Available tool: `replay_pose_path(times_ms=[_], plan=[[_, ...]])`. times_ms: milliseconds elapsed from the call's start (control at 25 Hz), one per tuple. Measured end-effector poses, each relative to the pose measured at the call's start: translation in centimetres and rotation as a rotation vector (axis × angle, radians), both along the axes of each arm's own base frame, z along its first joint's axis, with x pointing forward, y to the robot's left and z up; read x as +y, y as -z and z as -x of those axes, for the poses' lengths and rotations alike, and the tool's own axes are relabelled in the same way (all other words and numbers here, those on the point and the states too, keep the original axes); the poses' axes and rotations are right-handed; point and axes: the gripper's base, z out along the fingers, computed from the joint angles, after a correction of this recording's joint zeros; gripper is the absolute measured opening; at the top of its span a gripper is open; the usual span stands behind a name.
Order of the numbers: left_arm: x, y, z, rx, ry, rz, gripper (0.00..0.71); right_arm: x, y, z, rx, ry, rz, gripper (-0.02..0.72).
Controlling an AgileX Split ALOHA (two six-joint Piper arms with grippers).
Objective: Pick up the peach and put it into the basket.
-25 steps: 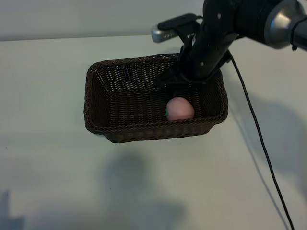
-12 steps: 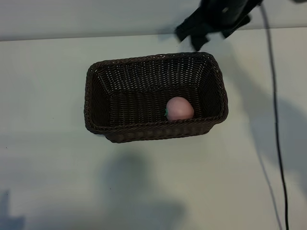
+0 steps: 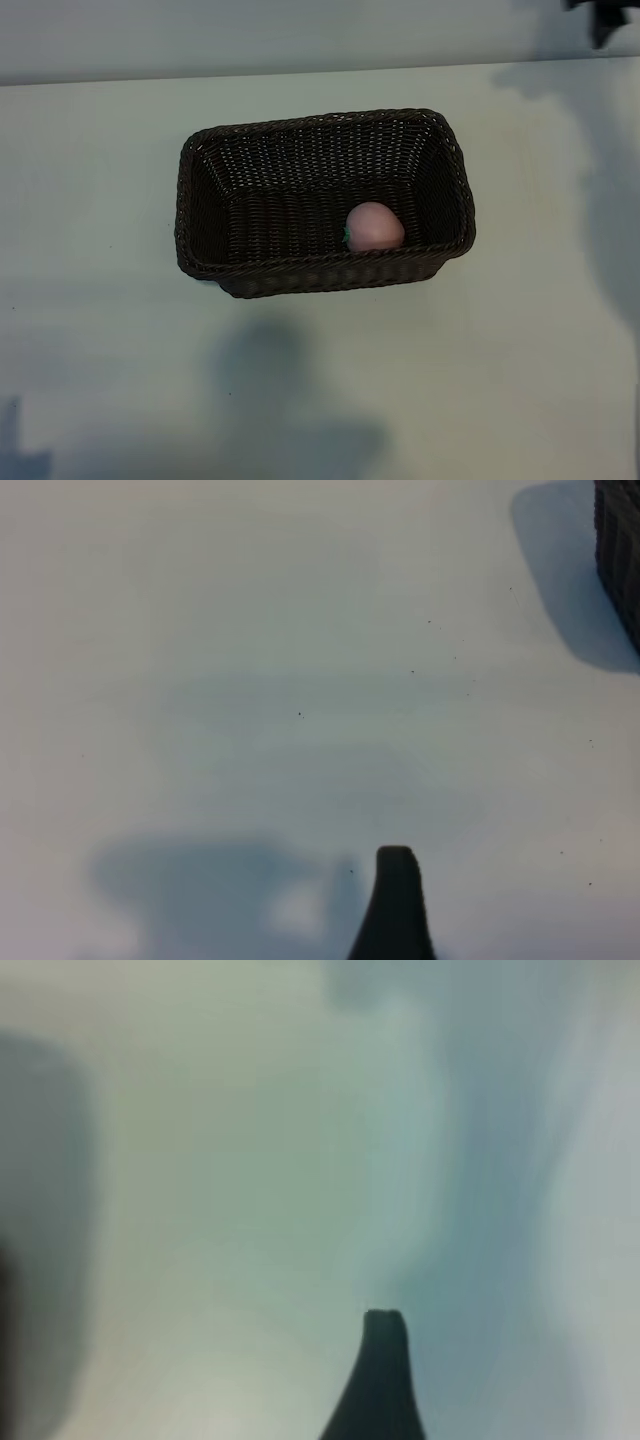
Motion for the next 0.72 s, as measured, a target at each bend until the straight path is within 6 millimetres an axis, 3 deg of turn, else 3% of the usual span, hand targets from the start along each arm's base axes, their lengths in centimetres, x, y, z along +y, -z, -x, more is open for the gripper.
replay_pose_path(times_ms=[160,440,560,720], plan=[[0.0,0.0,0.0,0.000,0.000,0.000,0.594,-3.4,0.0,0.4,0.003,0.068,0.004,0.595],[0.0,0.0,0.0,0.000,0.000,0.000,0.594,-4.5,-0.5,1.0,-0.008,0.095,-0.005,0.595],[0.0,0.0,0.0,0.000,0.000,0.000,0.594,-4.0,-3.9,3.5,-0.072,0.094,0.000,0.594],[0.0,0.0,0.0,0.000,0.000,0.000,0.594,-3.1,-8.7,8.8,-0.172,0.091,0.020,0.594]])
